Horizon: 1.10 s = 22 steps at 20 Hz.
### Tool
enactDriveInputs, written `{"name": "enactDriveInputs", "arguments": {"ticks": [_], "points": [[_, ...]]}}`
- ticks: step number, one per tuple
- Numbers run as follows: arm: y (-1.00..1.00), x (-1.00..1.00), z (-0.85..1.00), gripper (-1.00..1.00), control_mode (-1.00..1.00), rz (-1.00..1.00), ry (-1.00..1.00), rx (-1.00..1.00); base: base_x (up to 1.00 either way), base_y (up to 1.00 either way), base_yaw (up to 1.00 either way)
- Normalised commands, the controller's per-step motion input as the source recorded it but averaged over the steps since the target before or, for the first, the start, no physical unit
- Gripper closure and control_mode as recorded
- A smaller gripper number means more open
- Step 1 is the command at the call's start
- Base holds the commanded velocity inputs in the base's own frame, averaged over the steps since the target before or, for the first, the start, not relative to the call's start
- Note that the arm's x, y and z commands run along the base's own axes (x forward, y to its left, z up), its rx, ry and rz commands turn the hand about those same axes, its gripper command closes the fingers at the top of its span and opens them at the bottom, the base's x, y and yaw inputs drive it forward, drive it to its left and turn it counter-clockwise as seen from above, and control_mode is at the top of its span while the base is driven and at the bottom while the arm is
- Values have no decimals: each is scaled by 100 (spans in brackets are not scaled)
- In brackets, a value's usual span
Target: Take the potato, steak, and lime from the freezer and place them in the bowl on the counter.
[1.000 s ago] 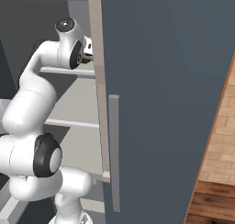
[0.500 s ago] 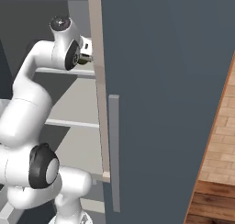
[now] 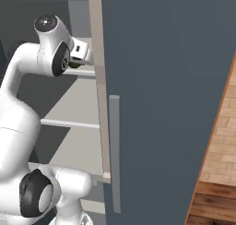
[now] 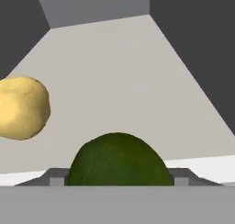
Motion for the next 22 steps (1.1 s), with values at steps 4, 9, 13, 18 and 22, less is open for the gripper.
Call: {"name": "enactDriveInputs", "arguments": {"ticks": [4,9,13,18,22], "points": [[0,-81,8,100,-100,0,0,0,0,0,0],[0,-86,5,100,-100,0,1,0,0,0,0],[0,-83,0,100,-100,0,4,0,0,0,0],[-2,-76,0,100,-100,0,7,0,0,0,0],[-1,-77,0,100,-100,0,10,0,0,0,0]]}}
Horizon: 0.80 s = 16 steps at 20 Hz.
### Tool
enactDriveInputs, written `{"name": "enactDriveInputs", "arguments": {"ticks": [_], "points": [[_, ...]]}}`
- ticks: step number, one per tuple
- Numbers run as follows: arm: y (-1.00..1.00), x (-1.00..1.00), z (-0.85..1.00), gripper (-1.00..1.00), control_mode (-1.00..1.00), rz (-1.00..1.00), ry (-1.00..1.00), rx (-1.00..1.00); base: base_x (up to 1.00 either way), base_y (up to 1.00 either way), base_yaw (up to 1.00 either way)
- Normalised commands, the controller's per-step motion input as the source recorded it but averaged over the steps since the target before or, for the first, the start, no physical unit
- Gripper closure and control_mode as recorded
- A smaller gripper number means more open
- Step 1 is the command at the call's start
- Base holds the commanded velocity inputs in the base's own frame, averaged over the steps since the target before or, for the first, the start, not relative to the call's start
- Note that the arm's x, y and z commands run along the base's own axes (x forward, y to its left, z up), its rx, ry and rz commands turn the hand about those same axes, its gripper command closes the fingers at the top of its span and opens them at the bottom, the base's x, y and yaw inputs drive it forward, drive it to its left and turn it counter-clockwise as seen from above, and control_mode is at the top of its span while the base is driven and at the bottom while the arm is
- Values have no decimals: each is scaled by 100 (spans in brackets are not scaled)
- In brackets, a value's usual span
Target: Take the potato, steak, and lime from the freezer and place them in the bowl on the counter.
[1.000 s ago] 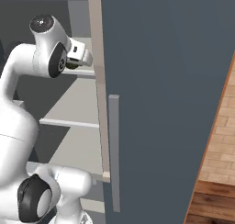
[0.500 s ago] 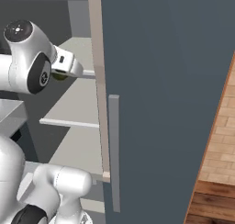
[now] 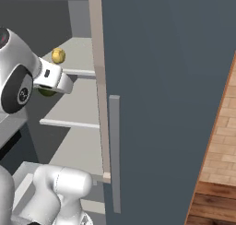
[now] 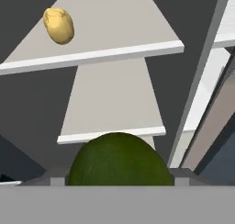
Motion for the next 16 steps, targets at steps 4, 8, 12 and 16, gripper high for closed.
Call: {"name": "enactDriveInputs", "arguments": {"ticks": [4,8,12,16], "points": [[0,-72,0,100,-100,0,13,-1,0,0,0],[0,-63,0,100,-100,0,13,-7,0,0,0],[0,-54,0,100,-100,0,12,-6,0,0,0],[-7,-44,0,100,-100,0,8,-4,0,0,0]]}}
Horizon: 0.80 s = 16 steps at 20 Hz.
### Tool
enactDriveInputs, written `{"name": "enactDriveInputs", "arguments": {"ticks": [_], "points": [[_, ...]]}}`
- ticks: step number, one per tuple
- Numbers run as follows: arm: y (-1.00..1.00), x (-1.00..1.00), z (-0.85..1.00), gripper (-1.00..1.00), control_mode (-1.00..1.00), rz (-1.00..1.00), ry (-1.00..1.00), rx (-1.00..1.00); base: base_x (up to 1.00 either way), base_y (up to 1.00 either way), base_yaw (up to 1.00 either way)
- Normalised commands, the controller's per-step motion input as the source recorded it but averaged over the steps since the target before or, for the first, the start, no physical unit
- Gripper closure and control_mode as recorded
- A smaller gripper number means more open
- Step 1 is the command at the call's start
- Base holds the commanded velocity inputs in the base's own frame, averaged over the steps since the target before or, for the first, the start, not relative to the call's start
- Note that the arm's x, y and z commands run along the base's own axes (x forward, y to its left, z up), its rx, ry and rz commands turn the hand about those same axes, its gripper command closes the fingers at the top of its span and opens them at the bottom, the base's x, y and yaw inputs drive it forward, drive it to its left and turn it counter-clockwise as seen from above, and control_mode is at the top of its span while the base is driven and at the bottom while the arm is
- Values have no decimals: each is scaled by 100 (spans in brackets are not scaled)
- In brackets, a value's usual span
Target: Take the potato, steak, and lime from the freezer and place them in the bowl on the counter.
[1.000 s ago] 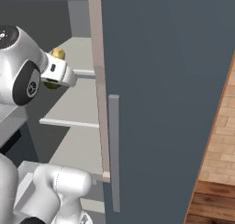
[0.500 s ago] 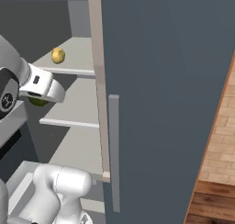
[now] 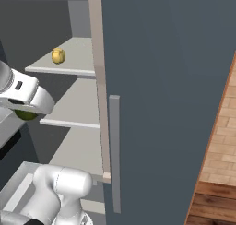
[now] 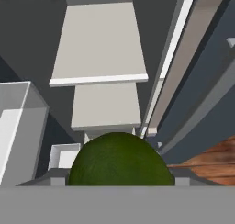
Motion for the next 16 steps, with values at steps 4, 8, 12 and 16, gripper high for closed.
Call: {"name": "enactDriveInputs", "arguments": {"ticks": [4,8,12,16], "points": [[-13,-15,0,100,-100,0,6,-3,0,0,0],[-3,-5,-2,100,-100,0,4,0,0,0,0],[-1,0,-20,100,-100,0,0,0,0,0,0],[0,0,-27,100,-100,0,0,0,0,0,0]]}}
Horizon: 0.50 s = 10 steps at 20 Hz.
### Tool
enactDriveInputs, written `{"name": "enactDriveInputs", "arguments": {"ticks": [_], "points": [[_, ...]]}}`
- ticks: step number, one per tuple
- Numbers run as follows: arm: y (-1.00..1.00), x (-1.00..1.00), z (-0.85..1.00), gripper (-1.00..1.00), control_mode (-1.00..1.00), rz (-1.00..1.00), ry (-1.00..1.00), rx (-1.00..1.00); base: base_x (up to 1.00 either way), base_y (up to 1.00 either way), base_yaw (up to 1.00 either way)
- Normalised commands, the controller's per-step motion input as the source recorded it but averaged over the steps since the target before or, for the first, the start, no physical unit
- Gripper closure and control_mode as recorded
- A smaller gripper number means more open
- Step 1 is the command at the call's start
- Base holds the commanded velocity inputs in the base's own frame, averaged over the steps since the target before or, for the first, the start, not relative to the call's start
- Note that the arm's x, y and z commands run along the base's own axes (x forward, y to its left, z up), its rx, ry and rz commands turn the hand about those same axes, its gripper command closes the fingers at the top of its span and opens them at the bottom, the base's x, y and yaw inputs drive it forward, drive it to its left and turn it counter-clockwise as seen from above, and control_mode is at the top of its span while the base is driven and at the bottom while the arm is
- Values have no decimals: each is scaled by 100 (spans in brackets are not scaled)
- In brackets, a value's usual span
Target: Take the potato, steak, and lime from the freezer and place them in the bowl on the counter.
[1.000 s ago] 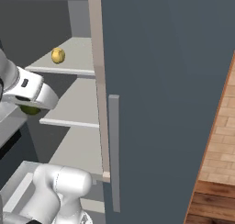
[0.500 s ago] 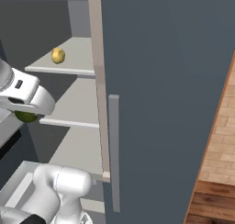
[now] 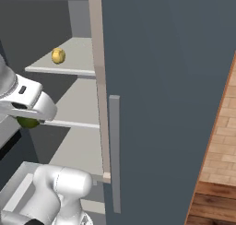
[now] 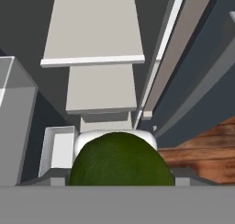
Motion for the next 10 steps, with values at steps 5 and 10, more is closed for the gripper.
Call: {"name": "enactDriveInputs", "arguments": {"ticks": [5,10], "points": [[-2,-2,-24,100,-100,0,0,0,0,0,0],[-2,-7,-5,100,100,0,0,0,-31,-5,0]]}}
